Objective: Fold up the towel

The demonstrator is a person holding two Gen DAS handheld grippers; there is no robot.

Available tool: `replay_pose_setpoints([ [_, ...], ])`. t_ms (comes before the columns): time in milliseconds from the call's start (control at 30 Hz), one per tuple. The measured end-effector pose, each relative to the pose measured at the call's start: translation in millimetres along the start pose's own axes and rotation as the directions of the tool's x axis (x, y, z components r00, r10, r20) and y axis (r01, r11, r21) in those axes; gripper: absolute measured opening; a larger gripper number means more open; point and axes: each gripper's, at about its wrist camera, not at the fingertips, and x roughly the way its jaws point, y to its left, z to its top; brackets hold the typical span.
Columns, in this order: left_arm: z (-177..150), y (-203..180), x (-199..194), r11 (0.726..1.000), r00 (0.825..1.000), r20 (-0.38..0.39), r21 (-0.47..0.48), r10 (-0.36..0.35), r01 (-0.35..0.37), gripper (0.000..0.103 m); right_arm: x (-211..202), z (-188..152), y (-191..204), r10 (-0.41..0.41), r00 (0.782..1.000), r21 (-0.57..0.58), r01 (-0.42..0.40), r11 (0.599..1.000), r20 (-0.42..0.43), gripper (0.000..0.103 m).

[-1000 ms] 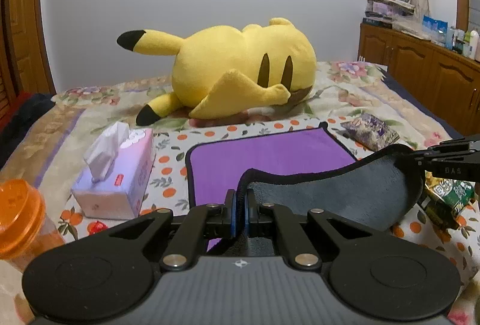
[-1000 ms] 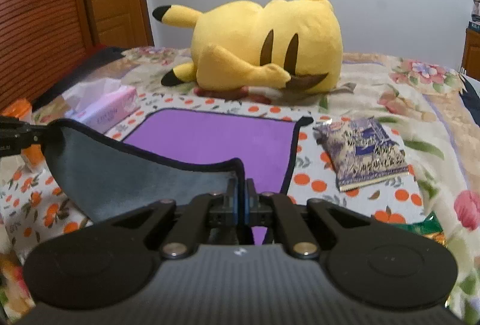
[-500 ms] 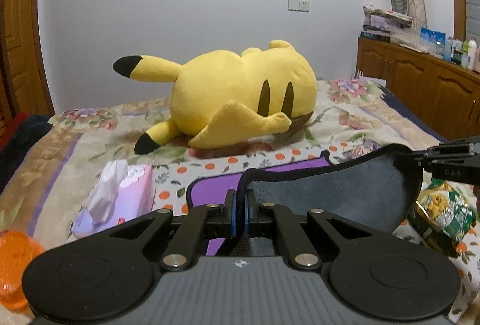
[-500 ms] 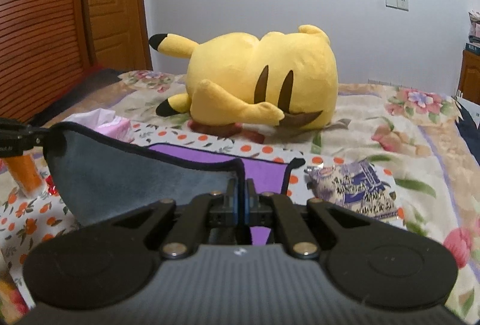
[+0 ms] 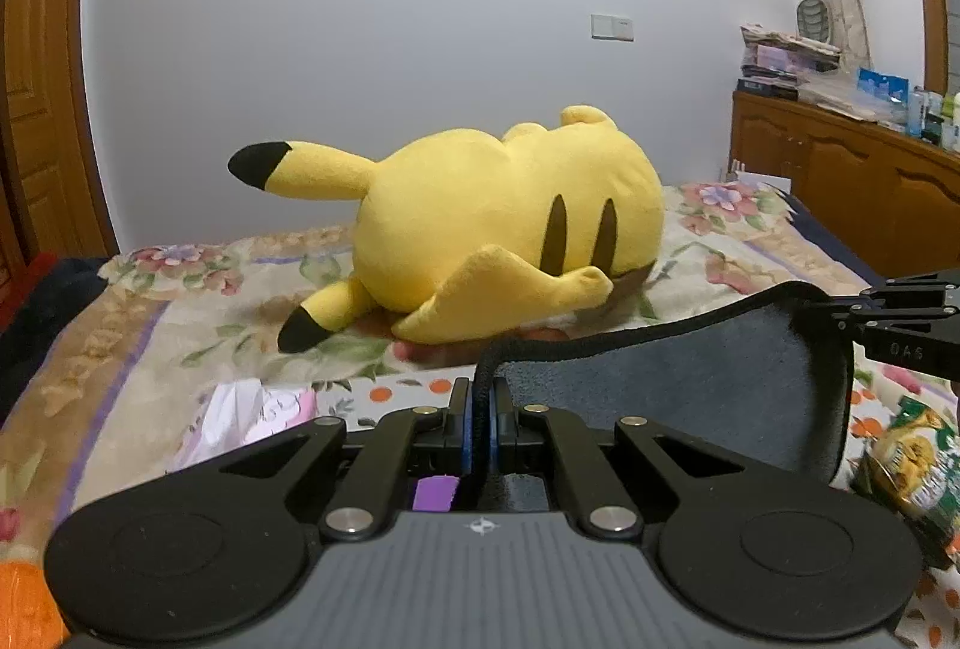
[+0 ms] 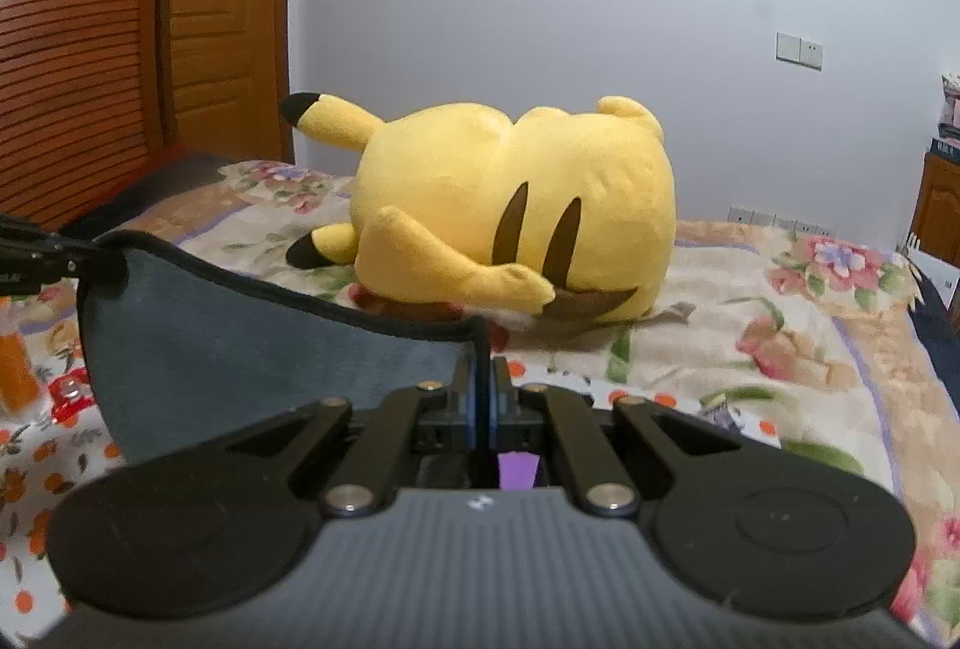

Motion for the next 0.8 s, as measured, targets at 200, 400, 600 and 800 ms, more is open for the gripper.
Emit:
replay_pose_setpoints([
  [200, 10.3, 2.2, 20.1, 1.000, 1.000, 0.010, 0.002, 0.028, -0.028, 0.006, 19.5, 10.0, -3.5, -0.031, 0.999, -0.014, 0.031, 0.999, 0.012, 0.005],
  [400, 13.4, 7.0, 41.4, 0.999, 0.999, 0.009, -0.025, 0.037, -0.037, 0.006, 41.9, 12.9, -6.8, -0.060, 0.998, -0.018, 0.060, 0.998, 0.001, 0.005],
  [600, 7.2, 11.2, 69.8, 0.997, 0.997, -0.014, -0.034, 0.073, -0.074, 0.006, 69.1, 9.2, -8.5, -0.085, 0.996, -0.020, 0.084, 0.996, -0.041, 0.005],
  [800, -7.4, 15.8, 96.8, 0.995, 0.995, -0.046, -0.058, 0.084, -0.087, 0.006, 93.6, 0.0, -12.6, -0.079, 0.992, 0.024, 0.082, 0.996, -0.096, 0.005],
])
